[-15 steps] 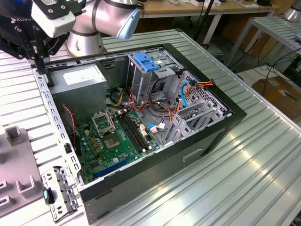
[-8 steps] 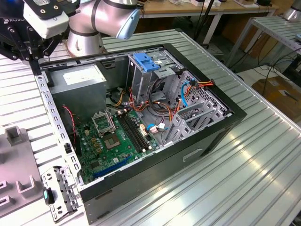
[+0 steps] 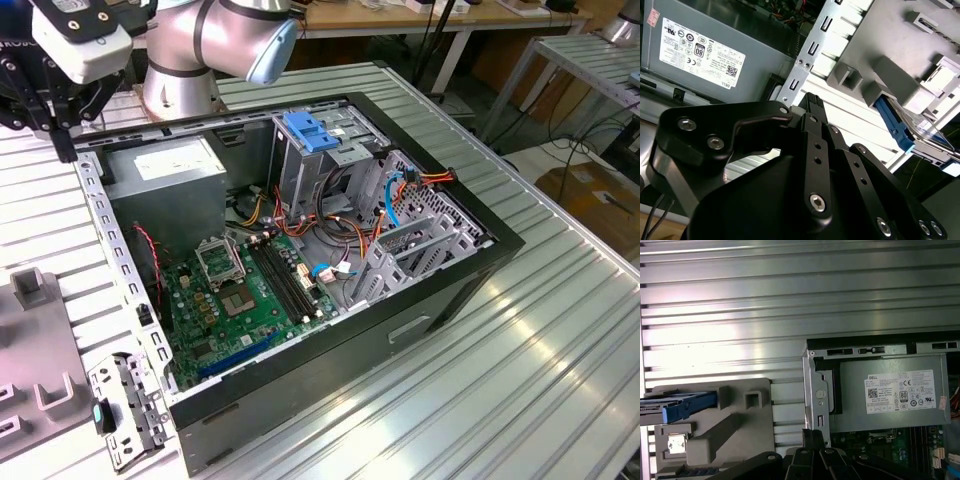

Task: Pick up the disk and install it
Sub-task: 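Reach for the disk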

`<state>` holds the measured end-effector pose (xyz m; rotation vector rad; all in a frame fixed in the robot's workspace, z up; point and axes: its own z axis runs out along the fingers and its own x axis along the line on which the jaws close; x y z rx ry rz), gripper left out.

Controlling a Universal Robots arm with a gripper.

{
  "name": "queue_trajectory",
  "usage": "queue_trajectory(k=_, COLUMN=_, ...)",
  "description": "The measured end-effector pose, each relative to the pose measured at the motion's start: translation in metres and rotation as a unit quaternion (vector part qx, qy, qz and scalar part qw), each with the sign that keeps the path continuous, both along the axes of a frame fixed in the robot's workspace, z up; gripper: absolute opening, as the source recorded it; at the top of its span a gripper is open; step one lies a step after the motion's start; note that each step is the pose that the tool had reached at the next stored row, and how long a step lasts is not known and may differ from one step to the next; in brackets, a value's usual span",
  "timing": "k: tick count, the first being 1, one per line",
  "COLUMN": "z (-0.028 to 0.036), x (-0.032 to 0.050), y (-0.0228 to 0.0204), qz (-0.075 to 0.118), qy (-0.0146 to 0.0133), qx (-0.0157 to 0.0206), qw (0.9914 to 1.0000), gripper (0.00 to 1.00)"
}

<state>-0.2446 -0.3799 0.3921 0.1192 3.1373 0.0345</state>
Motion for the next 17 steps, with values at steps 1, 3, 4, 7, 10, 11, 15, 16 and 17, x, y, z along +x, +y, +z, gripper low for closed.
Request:
queue_trajectory(k=1, z=0.0, x=-0.0011, y=0.0, qz=0.0, qy=0.0001, qx=0.0, qw=1.0, gripper=0.11)
queue_trajectory(k=3, z=-0.0001, x=-0.0035, y=0.0, qz=0.0, qy=0.0004, qx=0.0, qw=1.0, gripper=0.11)
queue_trajectory(k=4, z=-0.0001, x=-0.0047, y=0.0, qz=0.0, qy=0.0005, qx=0.0, qw=1.0, gripper=0.11)
queue_trajectory(k=7, z=-0.0002, x=-0.0083, y=0.0, qz=0.0, qy=0.0008, qx=0.0, qw=1.0, gripper=0.11)
queue_trajectory(k=10, z=-0.0004, x=-0.0138, y=0.0, qz=0.0, qy=0.0014, qx=0.0, qw=1.0, gripper=0.11)
queue_trajectory(k=11, z=-0.0004, x=-0.015, y=0.0, qz=0.0, qy=0.0015, qx=0.0, qw=1.0, gripper=0.11)
queue_trajectory(k=15, z=-0.0005, x=-0.0195, y=0.0, qz=0.0, qy=0.0021, qx=0.0, qw=1.0, gripper=0.11)
queue_trajectory(k=16, z=-0.0005, x=-0.021, y=0.0, qz=0.0, qy=0.0022, qx=0.0, qw=1.0, gripper=0.11)
queue_trajectory(k=17, z=-0.0006, x=-0.0238, y=0.0, qz=0.0, qy=0.0025, qx=0.0, qw=1.0, gripper=0.11)
